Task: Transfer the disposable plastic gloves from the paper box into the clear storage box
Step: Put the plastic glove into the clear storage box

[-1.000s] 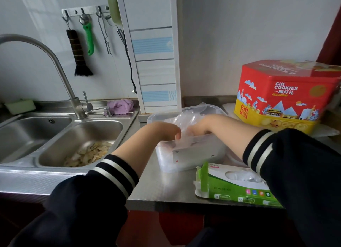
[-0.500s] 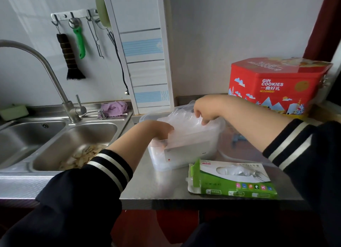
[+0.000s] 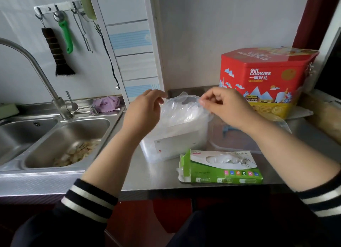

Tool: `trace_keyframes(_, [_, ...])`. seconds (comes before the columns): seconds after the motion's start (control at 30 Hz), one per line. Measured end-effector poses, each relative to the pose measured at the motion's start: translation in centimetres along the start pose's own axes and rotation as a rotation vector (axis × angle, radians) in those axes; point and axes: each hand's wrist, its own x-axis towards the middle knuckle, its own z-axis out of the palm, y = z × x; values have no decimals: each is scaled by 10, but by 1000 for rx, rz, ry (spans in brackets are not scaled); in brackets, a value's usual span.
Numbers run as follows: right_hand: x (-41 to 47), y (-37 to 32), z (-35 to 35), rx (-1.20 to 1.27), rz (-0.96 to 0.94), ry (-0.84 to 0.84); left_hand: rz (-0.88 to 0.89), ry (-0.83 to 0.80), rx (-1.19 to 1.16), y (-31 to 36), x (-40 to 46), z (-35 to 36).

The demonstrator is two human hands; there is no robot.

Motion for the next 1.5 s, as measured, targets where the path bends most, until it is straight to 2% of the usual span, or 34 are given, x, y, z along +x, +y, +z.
trace_keyframes(0.07, [-23, 4, 6, 15, 128, -147, 49, 162, -143, 24, -26, 9])
trace_keyframes(0.13, [-42, 18, 14, -202, 224, -306, 82, 133, -235, 46, -52, 29])
trace_keyframes(0.23, [-60, 35, 21, -460, 285, -426, 63, -94, -315, 64, -81, 62])
trace_keyframes(0.33, [-69, 47, 20, -523, 311, -486, 6, -397, -393, 60, -100, 94])
trace_keyframes(0.37, [-70, 49, 21, -520, 316, -471, 22, -448, -372, 56, -105, 102])
trace_keyframes(0.43, [-73, 53, 24, -502, 322, -410, 37, -456, -346, 51, -113, 113])
trace_keyframes(0.7, [-90, 60, 41, -429, 307, -44, -93, -373, -444, 54, -118, 119])
trace_keyframes(0.83, [-93, 59, 42, -215, 342, 95, -111, -382, -435, 54, -118, 120])
trace_keyframes(1.0, [-94, 48, 33, 202, 364, 405, -143, -371, -423, 53, -118, 122])
trace_keyframes(1.13, [-91, 25, 17, 439, 276, 656, -138, -362, -457, 54, -119, 122])
trace_keyframes(1.23, [-87, 13, 8, 522, 196, 718, -148, -380, -492, 51, -120, 121])
trace_keyframes(1.3, [-87, 11, 8, 544, 175, 734, -107, -274, -571, 52, -122, 115])
trace_keyframes(1.37, [-90, 12, 9, 571, 166, 746, -20, -12, -666, 57, -124, 107])
trace_keyframes(1.43, [-92, 12, 11, 582, 154, 741, -60, 152, -727, 61, -119, 97])
trace_keyframes(1.47, [-92, 12, 13, 566, 141, 733, -140, 145, -790, 65, -111, 89])
trace_keyframes(1.5, [-92, 12, 13, 536, 122, 724, -235, 64, -887, 71, -100, 79])
